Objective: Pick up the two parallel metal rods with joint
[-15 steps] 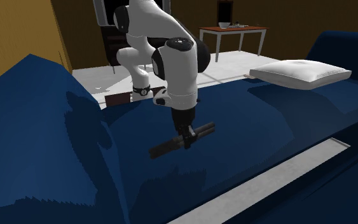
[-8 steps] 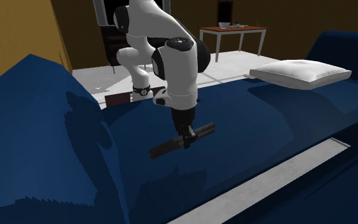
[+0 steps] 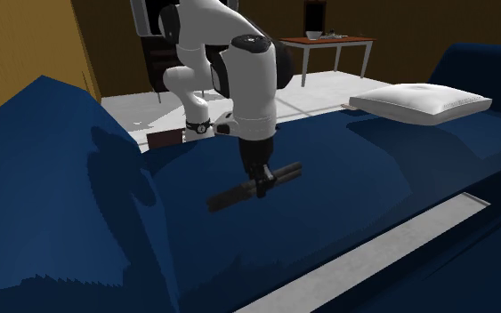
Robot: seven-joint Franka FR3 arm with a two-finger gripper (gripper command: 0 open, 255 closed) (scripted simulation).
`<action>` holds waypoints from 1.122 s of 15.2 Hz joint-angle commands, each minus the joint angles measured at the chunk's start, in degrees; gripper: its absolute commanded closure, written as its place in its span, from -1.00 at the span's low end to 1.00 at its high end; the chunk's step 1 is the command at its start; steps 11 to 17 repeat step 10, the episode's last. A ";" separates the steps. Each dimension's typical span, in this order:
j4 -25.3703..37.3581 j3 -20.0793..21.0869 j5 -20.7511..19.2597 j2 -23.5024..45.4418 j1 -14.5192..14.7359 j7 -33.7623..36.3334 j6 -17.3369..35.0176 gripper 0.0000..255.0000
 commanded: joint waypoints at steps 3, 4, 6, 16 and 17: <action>1.99 0.08 0.06 -0.83 0.06 0.19 -2.81 1.00; 2.51 0.09 0.07 -0.99 0.06 0.22 -3.48 1.00; 3.54 0.12 0.10 -1.32 0.07 0.28 -4.84 1.00; 4.72 0.14 0.12 -1.63 0.08 0.35 -6.33 1.00; 4.72 0.14 0.12 -1.63 0.08 0.35 -6.33 1.00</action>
